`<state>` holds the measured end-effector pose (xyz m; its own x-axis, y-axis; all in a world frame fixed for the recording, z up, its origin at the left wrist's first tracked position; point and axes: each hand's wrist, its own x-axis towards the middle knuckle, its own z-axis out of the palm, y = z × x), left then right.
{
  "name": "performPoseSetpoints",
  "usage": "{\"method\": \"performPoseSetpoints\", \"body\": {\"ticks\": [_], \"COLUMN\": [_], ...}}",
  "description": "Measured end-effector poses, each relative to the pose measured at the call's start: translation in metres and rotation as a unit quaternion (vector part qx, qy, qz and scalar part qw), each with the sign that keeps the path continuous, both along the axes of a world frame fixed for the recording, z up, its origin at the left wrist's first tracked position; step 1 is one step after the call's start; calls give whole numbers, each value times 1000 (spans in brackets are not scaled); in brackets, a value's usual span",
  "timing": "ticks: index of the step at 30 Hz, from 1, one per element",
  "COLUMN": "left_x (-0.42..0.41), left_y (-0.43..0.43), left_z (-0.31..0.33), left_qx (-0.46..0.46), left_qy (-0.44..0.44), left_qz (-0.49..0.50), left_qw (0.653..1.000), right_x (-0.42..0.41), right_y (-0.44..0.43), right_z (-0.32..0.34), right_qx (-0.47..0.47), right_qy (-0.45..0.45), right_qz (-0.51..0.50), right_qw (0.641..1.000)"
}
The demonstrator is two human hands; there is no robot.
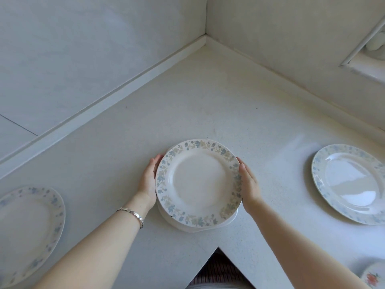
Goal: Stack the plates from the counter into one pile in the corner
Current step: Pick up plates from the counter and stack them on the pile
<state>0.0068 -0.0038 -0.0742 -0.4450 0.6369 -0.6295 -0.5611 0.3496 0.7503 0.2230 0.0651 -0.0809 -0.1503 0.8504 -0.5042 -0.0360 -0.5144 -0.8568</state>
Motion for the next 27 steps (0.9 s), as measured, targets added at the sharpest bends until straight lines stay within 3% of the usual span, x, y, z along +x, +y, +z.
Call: {"method": "performPoseSetpoints", "body": {"ticks": [4,10,14,16,19,21,27], "left_x": [19,47,39,33,32,33,39], "left_y": [-27,-44,-44,-43,-35,-30,-20], "left_z": [-4,0,2,4,10,10,8], "left_qx": [-20,-41,-69,-89,-155,-187,-221], "left_qy": [34,-3,97,157,213,232,243], "left_qz": [36,78,13,-33,-57,-55,-15], "left_qw": [999,996,993,983,963,953,944], "right_x": [7,-5,24,50,102,134,162], "right_y": [-41,-59,-46,-25,6,21,50], "right_z": [-6,-2,-7,-6,-7,-7,-11], "right_qx": [-17,-7,-16,-59,-179,-222,-183], "right_qy": [3,4,-11,-26,48,108,206], "right_qz": [-33,-51,-1,-71,-262,-337,-485], "right_qw": [999,999,1000,995,947,908,830]}}
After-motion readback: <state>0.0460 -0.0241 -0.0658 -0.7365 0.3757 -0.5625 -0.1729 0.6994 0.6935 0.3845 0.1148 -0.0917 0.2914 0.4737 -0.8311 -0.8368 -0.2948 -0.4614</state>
